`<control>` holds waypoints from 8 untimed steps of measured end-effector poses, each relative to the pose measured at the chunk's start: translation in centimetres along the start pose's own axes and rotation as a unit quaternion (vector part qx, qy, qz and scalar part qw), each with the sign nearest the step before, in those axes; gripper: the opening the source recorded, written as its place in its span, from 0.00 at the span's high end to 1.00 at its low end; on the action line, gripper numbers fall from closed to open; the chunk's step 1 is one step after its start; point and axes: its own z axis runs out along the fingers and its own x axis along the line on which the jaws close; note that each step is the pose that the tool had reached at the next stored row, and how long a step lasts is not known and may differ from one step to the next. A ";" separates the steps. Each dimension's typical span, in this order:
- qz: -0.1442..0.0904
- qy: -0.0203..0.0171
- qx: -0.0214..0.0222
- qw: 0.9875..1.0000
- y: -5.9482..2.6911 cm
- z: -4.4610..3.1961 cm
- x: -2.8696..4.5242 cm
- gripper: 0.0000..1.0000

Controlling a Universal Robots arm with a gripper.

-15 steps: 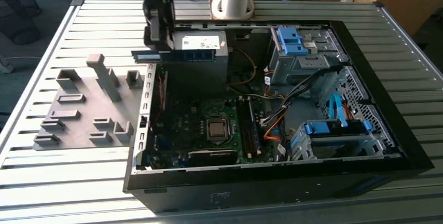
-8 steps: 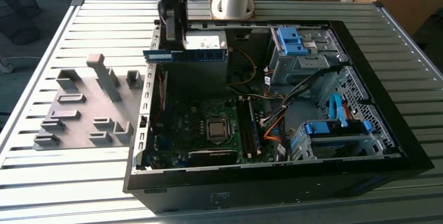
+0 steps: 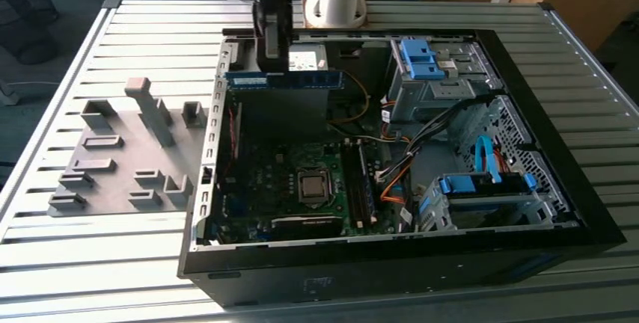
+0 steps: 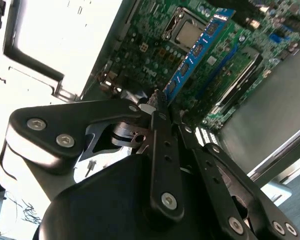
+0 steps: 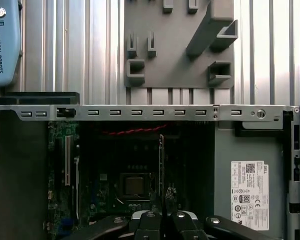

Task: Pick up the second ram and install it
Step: 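Pick up the second ram and move it above second insertion slot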

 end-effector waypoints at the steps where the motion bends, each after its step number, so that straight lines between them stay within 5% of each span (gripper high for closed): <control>1: 0.000 0.000 0.000 1.000 -0.26 -0.01 -0.01 0.86; 8: 0.000 0.000 0.000 1.000 -2.06 -0.04 -0.04 0.86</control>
